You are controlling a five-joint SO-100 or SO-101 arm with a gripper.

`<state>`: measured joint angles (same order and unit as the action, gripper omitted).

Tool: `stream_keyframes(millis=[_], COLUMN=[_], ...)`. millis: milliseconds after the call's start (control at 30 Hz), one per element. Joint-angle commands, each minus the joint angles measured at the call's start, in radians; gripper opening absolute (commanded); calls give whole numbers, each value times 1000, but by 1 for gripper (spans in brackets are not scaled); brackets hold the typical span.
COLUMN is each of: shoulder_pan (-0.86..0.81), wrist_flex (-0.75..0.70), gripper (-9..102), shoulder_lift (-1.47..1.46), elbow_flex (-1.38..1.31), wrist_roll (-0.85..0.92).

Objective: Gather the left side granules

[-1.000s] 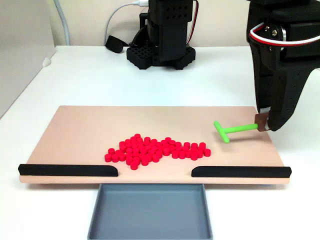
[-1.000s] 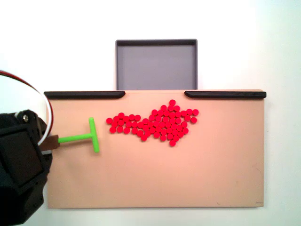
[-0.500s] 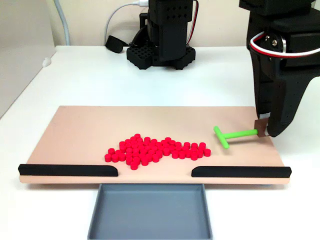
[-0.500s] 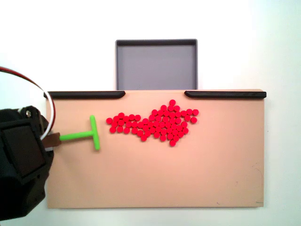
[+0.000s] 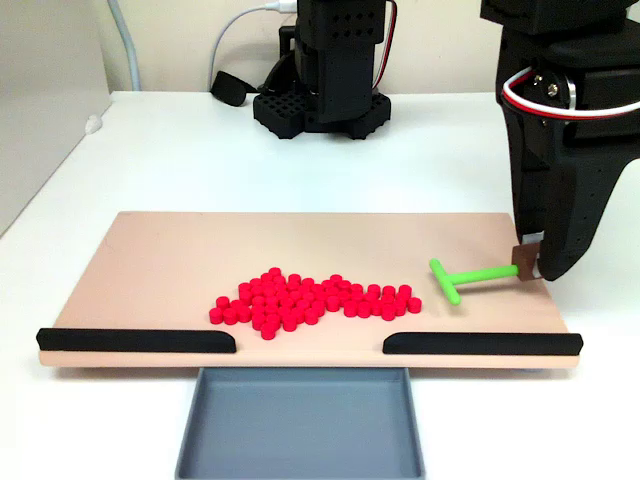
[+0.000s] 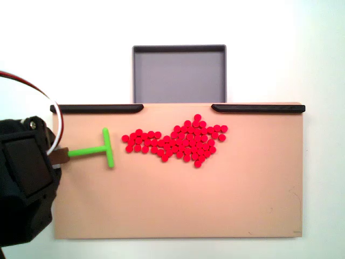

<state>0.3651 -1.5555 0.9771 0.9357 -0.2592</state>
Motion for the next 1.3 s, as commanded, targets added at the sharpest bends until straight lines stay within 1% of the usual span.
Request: stream_keyframes(millis=[0, 1267], shoulder_pan=[-11, -48], wrist_flex=[-3, -5], gripper=[0, 0], shoulder_lift=[0, -100], elbow_flex=[-34, -71], wrist_roll=[11, 23])
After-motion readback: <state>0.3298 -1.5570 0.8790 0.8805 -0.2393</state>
